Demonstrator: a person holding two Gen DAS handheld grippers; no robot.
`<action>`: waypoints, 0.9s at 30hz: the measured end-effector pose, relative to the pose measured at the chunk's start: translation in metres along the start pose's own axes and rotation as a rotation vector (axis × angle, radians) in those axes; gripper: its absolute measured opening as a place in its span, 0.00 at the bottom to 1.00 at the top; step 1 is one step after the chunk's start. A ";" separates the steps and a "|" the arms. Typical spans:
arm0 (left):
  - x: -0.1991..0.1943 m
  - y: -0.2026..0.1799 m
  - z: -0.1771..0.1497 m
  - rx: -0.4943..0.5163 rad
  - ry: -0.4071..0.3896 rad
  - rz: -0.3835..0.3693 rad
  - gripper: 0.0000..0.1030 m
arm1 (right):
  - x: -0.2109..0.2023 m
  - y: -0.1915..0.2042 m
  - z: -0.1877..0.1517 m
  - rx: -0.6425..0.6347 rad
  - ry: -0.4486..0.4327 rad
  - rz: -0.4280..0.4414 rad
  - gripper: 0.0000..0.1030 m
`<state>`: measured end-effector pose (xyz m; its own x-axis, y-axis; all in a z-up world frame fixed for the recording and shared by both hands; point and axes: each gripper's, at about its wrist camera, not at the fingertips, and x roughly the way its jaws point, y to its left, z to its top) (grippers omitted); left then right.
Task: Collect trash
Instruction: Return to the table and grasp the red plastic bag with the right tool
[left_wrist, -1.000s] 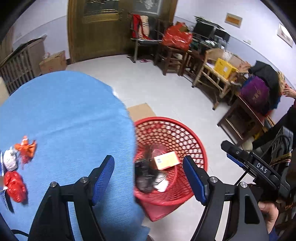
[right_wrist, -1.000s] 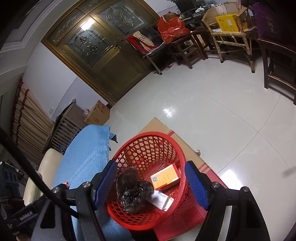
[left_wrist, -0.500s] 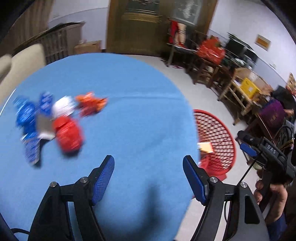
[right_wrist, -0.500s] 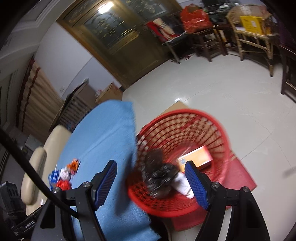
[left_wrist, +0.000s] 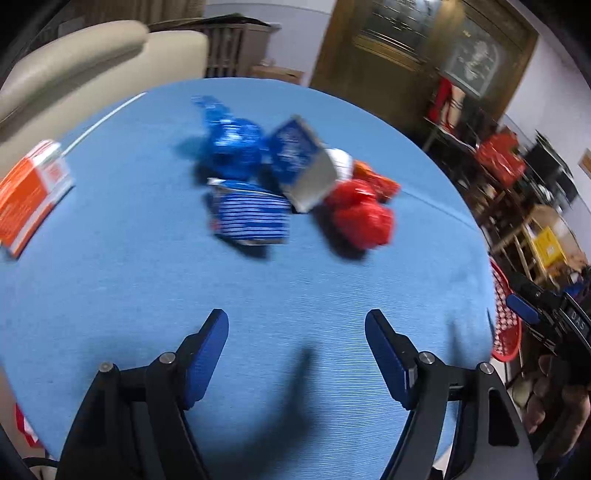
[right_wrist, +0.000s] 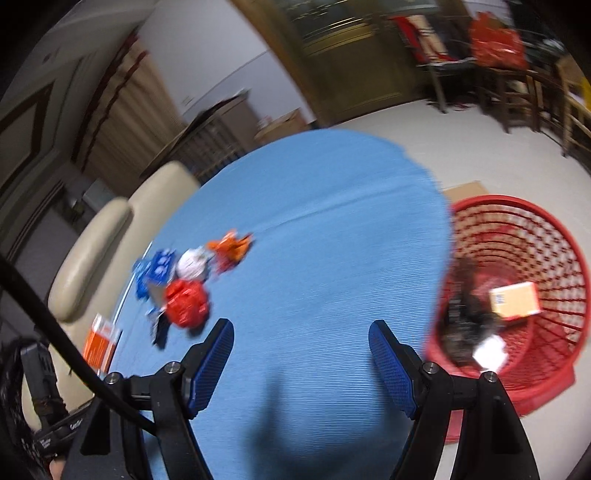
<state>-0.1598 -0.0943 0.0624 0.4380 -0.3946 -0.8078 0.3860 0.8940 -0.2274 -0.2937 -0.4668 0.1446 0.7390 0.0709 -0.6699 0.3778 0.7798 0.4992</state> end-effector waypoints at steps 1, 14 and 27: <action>-0.002 0.006 -0.001 -0.010 -0.005 0.009 0.75 | 0.006 0.011 -0.001 -0.019 0.011 0.008 0.76; -0.011 0.062 0.003 -0.118 -0.033 0.052 0.75 | 0.048 0.099 -0.005 -0.177 0.086 0.043 0.76; -0.018 0.067 0.005 -0.123 -0.038 0.057 0.75 | 0.108 0.140 0.012 -0.268 0.152 0.044 0.76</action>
<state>-0.1377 -0.0284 0.0640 0.4879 -0.3479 -0.8006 0.2585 0.9336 -0.2482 -0.1545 -0.3578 0.1486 0.6520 0.1845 -0.7354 0.1718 0.9087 0.3803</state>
